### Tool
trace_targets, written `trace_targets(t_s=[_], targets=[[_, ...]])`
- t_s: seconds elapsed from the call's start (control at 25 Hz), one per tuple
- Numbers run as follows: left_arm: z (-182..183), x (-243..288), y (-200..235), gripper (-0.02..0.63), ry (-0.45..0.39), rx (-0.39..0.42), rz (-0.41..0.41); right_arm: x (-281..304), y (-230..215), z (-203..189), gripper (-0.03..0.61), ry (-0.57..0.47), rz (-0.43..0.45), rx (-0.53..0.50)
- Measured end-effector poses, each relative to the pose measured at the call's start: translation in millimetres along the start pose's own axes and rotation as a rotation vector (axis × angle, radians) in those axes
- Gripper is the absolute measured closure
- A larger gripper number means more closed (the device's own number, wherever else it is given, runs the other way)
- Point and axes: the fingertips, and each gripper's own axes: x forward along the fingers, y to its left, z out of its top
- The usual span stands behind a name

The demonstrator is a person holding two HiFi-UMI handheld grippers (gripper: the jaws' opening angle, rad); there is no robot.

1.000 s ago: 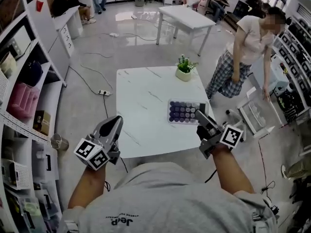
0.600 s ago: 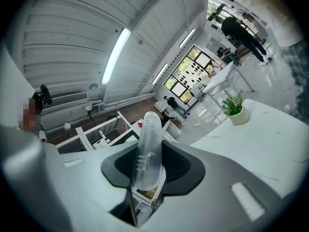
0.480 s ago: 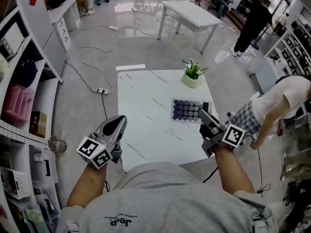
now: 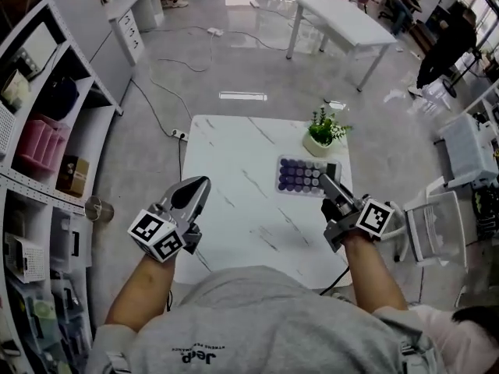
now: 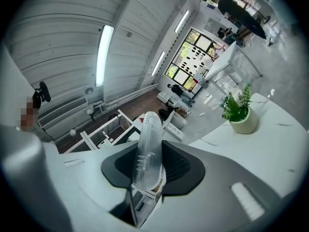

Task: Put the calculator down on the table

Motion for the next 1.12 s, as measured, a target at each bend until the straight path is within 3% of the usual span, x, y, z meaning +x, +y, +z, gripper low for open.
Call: trace_targets(t_s=[0.16,0.28,0.68,1.12], targets=[[-13,31,12,0.552,0.004,-0.003,0.055,33,-41,8,0.474,0.048,0.034,0.012],[-20,46,32,0.552,0.022,0.013,0.053,65,-63,3,0.474,0.068,0.033,0.017],[-52,101,111,0.552,0.066,0.032,-0.026,160,-166,-23,0.474,0.114,-0.189,0.06],[-105,144,173,0.552,0.109,-0.022,-0.052,243,-264,-48,0.474,0.191,-0.27,0.077]])
